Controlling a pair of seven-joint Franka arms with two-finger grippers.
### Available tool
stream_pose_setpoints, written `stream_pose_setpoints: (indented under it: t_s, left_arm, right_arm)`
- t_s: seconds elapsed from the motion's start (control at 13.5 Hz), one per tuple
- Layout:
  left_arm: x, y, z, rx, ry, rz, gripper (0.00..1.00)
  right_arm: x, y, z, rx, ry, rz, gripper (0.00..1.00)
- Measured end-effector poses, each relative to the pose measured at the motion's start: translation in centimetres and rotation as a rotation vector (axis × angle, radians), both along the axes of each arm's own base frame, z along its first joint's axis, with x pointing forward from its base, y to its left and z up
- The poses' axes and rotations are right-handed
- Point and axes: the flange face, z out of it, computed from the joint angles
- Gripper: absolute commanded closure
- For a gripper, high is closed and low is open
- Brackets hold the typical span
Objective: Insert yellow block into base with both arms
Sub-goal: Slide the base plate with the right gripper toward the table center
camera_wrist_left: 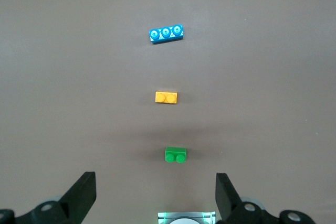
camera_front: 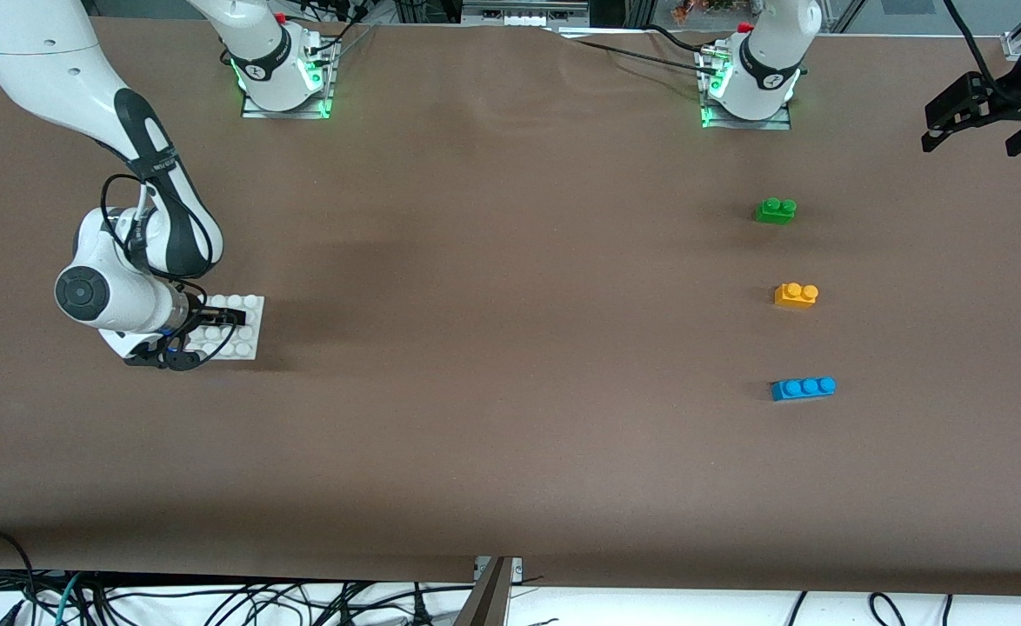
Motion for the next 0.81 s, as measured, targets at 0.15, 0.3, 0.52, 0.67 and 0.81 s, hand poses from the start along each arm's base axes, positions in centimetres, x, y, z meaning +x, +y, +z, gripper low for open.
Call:
stream_pose_setpoints:
  t_s: [0.15, 0.3, 0.52, 0.67, 0.81]
  left_arm:
    - [0.0, -0.1, 0.0, 0.0, 0.0, -0.001, 0.0]
    - [0.0, 0.0, 0.0, 0.0, 0.0, -0.001, 0.0]
    - [0.0, 0.3, 0.0, -0.001, 0.0, 0.005, 0.0]
    - [0.0, 0.3, 0.0, -0.001, 0.0, 0.006, 0.0]
    - [0.0, 0.3, 0.0, -0.001, 0.0, 0.006, 0.0]
  right_arm:
    - [0.2, 1.1, -0.6, -0.009, -0.026, -0.003, 0.0]
    - [0.4, 3.3, -0.5, -0.01, -0.045, 0.011, 0.0]
    - [0.6, 6.6, -0.9, -0.003, -0.071, 0.039, 0.0]
    - [0.4, 8.3, -2.1, 0.007, -0.077, 0.037, 0.0]
    - [0.4, 9.1, -2.0, 0.013, -0.083, 0.043, 0.0]
